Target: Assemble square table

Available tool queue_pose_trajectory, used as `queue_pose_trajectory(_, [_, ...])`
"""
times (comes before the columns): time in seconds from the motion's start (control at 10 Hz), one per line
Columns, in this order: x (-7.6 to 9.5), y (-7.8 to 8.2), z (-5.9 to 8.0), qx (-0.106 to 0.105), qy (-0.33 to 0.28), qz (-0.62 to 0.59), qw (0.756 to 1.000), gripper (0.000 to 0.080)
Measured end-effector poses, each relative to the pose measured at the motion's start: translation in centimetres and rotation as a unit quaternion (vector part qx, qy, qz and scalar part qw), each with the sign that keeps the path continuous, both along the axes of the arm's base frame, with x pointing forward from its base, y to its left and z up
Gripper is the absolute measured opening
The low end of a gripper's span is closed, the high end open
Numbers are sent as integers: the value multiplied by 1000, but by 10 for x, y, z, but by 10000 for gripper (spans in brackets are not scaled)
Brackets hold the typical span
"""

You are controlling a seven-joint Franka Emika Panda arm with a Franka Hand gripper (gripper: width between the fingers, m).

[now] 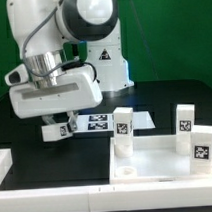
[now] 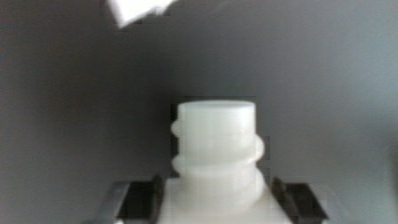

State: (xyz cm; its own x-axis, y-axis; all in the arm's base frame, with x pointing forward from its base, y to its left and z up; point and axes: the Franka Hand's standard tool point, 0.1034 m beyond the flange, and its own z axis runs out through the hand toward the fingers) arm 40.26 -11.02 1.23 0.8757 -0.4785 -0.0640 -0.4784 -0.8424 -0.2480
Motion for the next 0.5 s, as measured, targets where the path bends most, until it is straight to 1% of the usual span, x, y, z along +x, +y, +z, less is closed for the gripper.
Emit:
queue_pose_trajectory(0.1, [-8,5,-2,29,28,-24,999,284])
queue_pose_trajectory(0.2, [-11,9,-4,55,45,-32,997,284])
queue_pose_trajectory(0.3, [-15,5,-6,59,47,-40,996,284])
queue_pose_trajectory(0.4, [-14,3,-6,49,44,-38,997,284])
queue_pose_trajectory(0.5, [-14,3,-6,48,44,-37,997,284])
